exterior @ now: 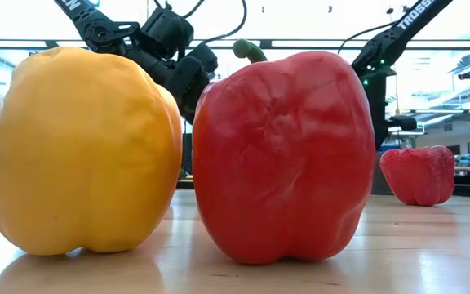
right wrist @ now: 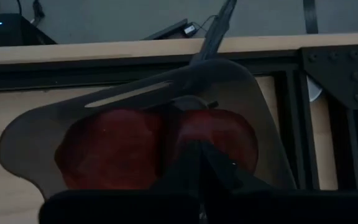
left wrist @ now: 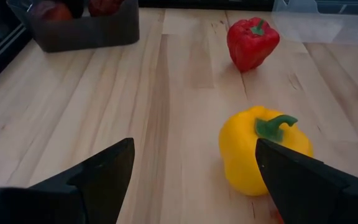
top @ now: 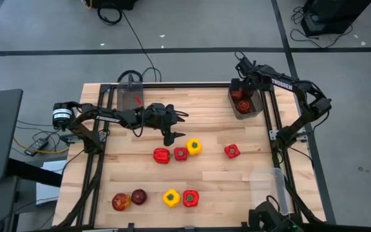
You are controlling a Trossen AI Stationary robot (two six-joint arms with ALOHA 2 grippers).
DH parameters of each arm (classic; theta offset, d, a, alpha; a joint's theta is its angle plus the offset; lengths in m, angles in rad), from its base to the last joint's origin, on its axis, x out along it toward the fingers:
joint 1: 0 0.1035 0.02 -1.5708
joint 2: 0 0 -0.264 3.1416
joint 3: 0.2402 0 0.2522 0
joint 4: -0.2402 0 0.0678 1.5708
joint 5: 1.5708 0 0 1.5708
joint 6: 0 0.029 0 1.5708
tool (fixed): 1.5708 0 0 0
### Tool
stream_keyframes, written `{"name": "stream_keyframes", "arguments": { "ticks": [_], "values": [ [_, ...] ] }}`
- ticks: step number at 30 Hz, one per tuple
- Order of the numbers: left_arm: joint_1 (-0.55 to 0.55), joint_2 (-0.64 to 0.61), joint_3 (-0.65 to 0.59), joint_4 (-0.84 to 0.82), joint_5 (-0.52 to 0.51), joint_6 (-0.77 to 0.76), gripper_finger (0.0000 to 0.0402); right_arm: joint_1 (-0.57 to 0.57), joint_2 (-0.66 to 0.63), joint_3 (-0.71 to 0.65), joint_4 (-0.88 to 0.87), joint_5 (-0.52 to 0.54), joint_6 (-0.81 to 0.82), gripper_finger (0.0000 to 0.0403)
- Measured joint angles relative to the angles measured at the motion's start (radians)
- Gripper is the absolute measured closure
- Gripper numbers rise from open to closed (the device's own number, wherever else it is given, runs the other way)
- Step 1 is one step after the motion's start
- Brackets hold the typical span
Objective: Sort produce into baskets
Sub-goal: Put the top apple into the right dark gray bin, then put the right apple into the right dark gray bin
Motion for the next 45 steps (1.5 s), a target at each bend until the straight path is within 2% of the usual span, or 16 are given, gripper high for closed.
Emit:
{"name": "stream_keyframes", "arguments": {
  "ticks": [11, 17, 24, 29, 33, 35, 38, 42, 45],
  "values": [
    [0.000, 0.000, 0.000, -0.006, 0.000, -0.010, 0.0062, -0.028, -0.016, -0.005, -0.006, -0.028, -0.033, 0.0389],
    [0.000, -0.018, 0.000, -0.032, 0.000, -0.016, 0.0062, 0.032, -0.149, -0.005, 0.033, -0.045, -0.035, 0.0360],
    [-0.001, -0.163, 0.000, -0.167, 0.000, 0.013, 0.0062, 0.131, -0.293, -0.005, 0.021, -0.084, -0.099, 0.0342],
    [-0.015, -0.292, 0.000, -0.376, 0.012, 0.031, 0.0062, 0.295, -0.353, -0.032, -0.025, -0.146, -0.110, 0.0342],
    [-0.020, -0.369, 0.000, -0.570, 0.031, 0.046, 0.0062, 0.489, -0.379, -0.091, 0.038, -0.108, -0.047, 0.0343],
    [-0.029, -0.396, 0.000, -0.633, 0.034, 0.027, 0.0062, 0.593, -0.381, -0.136, 0.103, -0.056, -0.021, 0.0343],
    [-0.055, -0.432, 0.000, -0.730, 0.037, -0.006, 0.0062, 0.735, -0.360, -0.219, 0.269, 0.042, -0.002, 0.0343],
    [-0.108, -0.467, 0.000, -0.799, 0.036, -0.108, 0.0062, 0.883, -0.326, -0.308, 0.577, 0.107, -0.024, 0.0343],
    [-0.172, -0.482, 0.000, -0.801, -0.061, -0.292, 0.0062, 0.979, -0.299, -0.342, 0.821, 0.146, -0.133, 0.0343]
  ]
}}
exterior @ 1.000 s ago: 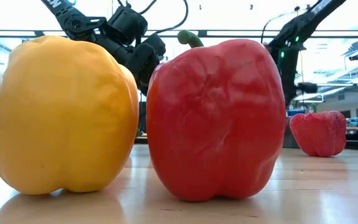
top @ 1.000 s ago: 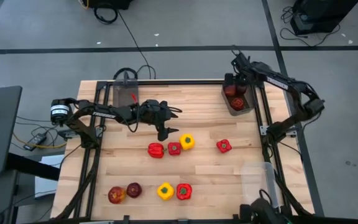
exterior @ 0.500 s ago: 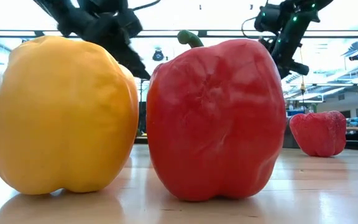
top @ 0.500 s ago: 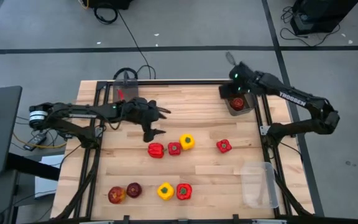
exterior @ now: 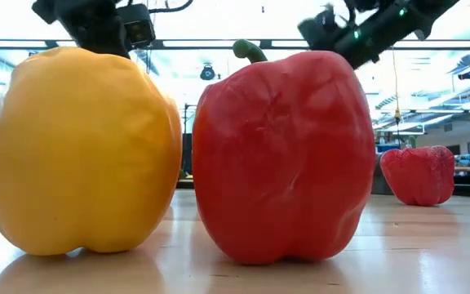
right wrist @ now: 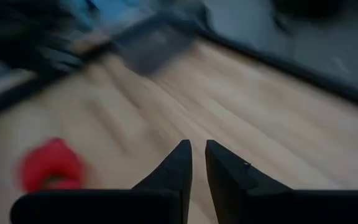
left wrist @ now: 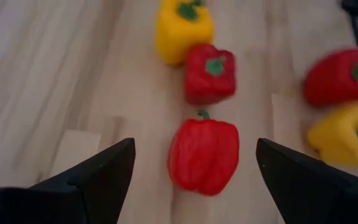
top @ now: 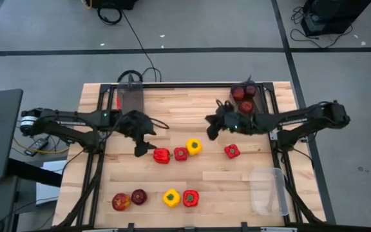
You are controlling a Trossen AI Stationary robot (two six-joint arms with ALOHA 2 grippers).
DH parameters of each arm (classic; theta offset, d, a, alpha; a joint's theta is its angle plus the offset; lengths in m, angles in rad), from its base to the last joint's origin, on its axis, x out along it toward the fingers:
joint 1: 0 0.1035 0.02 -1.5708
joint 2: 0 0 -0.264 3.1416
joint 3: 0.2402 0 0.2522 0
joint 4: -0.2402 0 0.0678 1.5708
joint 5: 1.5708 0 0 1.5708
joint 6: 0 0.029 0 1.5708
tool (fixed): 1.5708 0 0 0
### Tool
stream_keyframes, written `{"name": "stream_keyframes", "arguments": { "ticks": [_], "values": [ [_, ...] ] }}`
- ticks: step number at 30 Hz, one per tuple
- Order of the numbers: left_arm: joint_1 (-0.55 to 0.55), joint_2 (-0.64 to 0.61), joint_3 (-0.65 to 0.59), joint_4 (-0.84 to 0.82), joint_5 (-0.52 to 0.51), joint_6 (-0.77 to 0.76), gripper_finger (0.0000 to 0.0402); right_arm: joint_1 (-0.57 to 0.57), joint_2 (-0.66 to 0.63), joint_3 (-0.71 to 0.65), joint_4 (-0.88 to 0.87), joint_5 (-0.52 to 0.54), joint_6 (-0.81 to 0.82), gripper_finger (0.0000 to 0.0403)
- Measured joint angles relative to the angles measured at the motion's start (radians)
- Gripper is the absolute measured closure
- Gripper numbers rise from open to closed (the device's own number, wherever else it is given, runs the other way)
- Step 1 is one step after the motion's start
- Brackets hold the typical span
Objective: Sort produce into baskets
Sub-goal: Put the right apple into the right dark gray bin
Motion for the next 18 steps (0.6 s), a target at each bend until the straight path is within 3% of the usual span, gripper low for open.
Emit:
{"name": "stream_keyframes", "arguments": {
  "ticks": [5, 10, 18],
  "values": [
    [-0.148, -0.003, 0.016, -0.067, -0.040, -0.141, 0.0062, 0.097, 0.047, -0.003, 0.249, 0.023, -0.205, 0.0343],
    [-0.312, -0.002, 0.055, -0.173, -0.042, -0.331, 0.0062, 0.124, 0.075, -0.002, 0.341, -0.008, -0.394, 0.0343],
    [-0.601, 0.001, 0.088, -0.321, -0.021, -0.734, 0.0062, 0.139, 0.163, -0.003, 0.407, -0.087, -0.362, 0.0343]
  ]
}}
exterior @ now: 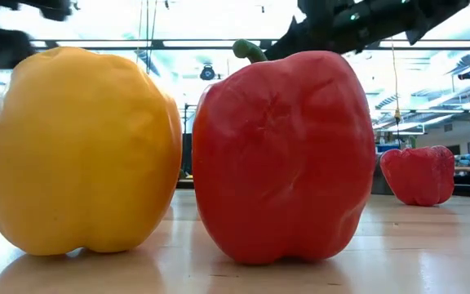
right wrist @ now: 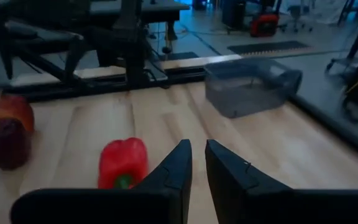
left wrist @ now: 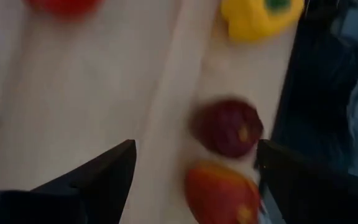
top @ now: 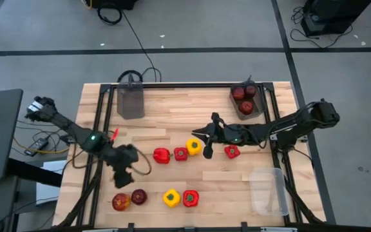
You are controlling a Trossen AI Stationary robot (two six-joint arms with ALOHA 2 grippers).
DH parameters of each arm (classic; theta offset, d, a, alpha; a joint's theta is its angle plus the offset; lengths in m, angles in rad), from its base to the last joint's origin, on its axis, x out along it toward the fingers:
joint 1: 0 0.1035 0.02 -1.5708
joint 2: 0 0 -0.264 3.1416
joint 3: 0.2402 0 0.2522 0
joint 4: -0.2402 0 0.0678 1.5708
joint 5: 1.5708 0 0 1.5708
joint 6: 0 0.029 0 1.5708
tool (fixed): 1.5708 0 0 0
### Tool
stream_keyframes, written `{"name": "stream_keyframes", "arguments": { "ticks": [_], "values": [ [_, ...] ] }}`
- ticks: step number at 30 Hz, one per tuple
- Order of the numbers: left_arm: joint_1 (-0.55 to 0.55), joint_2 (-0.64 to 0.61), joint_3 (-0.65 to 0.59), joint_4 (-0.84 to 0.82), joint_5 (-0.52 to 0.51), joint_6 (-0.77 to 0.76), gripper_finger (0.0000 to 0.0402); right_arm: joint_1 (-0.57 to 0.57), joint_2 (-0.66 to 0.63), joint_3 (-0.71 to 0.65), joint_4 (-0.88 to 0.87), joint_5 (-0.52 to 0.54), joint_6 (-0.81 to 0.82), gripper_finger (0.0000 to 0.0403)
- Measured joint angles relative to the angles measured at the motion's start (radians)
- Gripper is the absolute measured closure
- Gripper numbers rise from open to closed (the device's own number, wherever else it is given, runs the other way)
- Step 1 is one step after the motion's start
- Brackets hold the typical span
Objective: Sort produce into baskets
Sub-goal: Put the right apple into the right dark gray bin
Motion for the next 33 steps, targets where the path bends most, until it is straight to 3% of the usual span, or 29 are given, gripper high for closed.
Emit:
{"name": "stream_keyframes", "arguments": {
  "ticks": [3, 7, 11, 15, 28, 33],
  "values": [
    [-0.092, 0.004, -0.002, -0.002, 0.012, -0.104, 0.0062, 0.002, 0.066, 0.000, 0.053, -0.002, 0.053, 0.0341],
    [-0.173, 0.026, -0.003, 0.039, -0.094, -0.165, 0.0062, 0.014, 0.186, 0.000, 0.229, 0.012, 0.029, 0.0335],
    [-0.212, 0.070, -0.004, 0.122, -0.193, -0.102, 0.0062, 0.023, 0.257, 0.001, 0.461, -0.024, -0.042, 0.0324],
    [-0.239, 0.128, -0.004, 0.221, -0.184, 0.027, 0.0062, 0.047, 0.271, 0.001, 0.569, -0.031, -0.104, 0.0306],
    [-0.254, 0.292, -0.004, 0.305, -0.176, 0.084, 0.0051, 0.112, 0.269, 0.005, 0.590, -0.041, -0.109, 0.0181],
    [-0.272, 0.375, -0.004, 0.366, -0.168, 0.082, 0.0042, 0.150, 0.269, 0.005, 0.586, 0.027, -0.124, 0.0130]
  ]
}}
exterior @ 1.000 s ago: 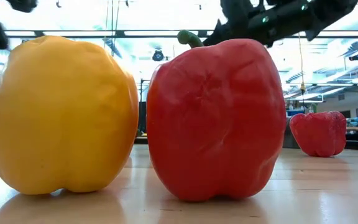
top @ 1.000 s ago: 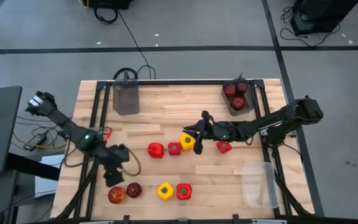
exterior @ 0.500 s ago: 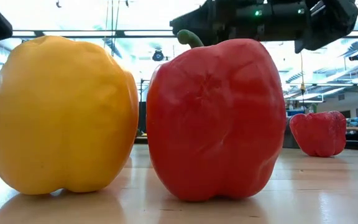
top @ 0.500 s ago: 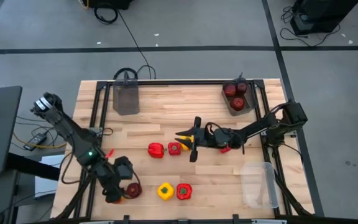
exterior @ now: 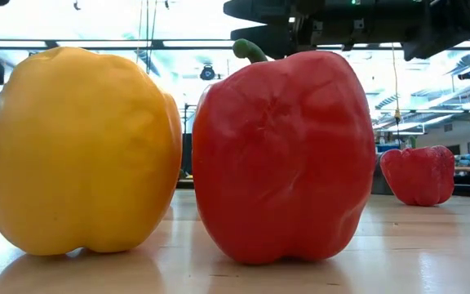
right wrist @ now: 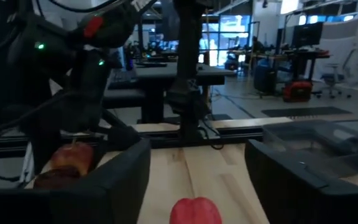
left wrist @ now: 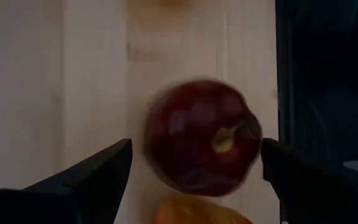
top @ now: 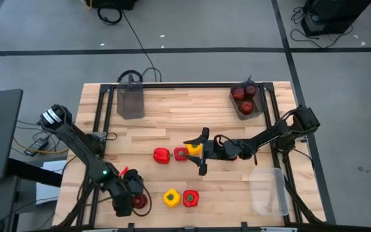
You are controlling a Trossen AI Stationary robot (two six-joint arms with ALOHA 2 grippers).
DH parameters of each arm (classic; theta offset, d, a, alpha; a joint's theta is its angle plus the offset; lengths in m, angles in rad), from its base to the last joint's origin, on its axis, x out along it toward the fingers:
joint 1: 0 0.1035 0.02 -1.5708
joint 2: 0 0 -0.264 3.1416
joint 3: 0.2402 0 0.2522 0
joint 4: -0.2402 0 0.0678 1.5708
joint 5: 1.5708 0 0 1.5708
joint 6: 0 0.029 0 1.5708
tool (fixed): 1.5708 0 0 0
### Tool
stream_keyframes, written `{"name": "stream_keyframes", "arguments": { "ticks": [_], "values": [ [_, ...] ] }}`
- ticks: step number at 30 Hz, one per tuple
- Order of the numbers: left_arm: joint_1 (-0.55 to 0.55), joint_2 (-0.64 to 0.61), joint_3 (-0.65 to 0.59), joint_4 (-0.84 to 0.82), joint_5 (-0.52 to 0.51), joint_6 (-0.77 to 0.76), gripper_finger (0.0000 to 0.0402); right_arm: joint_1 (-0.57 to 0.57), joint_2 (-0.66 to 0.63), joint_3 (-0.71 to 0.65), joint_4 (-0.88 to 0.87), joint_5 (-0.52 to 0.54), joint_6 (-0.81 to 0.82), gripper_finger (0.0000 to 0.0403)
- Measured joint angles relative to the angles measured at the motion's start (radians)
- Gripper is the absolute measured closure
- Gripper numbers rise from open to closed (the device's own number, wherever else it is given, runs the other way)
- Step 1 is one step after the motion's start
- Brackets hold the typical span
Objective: Sort produce into baskets
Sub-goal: Put the right apple into the right dark gray bin
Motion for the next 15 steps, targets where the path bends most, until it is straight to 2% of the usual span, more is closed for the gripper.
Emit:
{"name": "stream_keyframes", "arguments": {
  "ticks": [4, 8, 12, 15],
  "values": [
    [0.002, 0.028, 0.000, 0.006, 0.005, -0.001, 0.0042, 0.016, 0.000, 0.000, 0.013, 0.057, -0.017, 0.0104],
    [0.013, 0.030, 0.000, 0.003, -0.008, 0.005, 0.0053, 0.020, 0.000, 0.000, 0.011, 0.061, -0.007, 0.0095],
    [0.037, 0.030, 0.000, -0.004, -0.034, 0.046, 0.0089, 0.020, 0.000, 0.000, 0.006, 0.062, 0.012, 0.0101],
    [0.059, 0.030, 0.000, -0.007, -0.033, 0.070, 0.0135, 0.020, 0.000, 0.000, 0.005, 0.084, 0.014, 0.0111]
  ]
}}
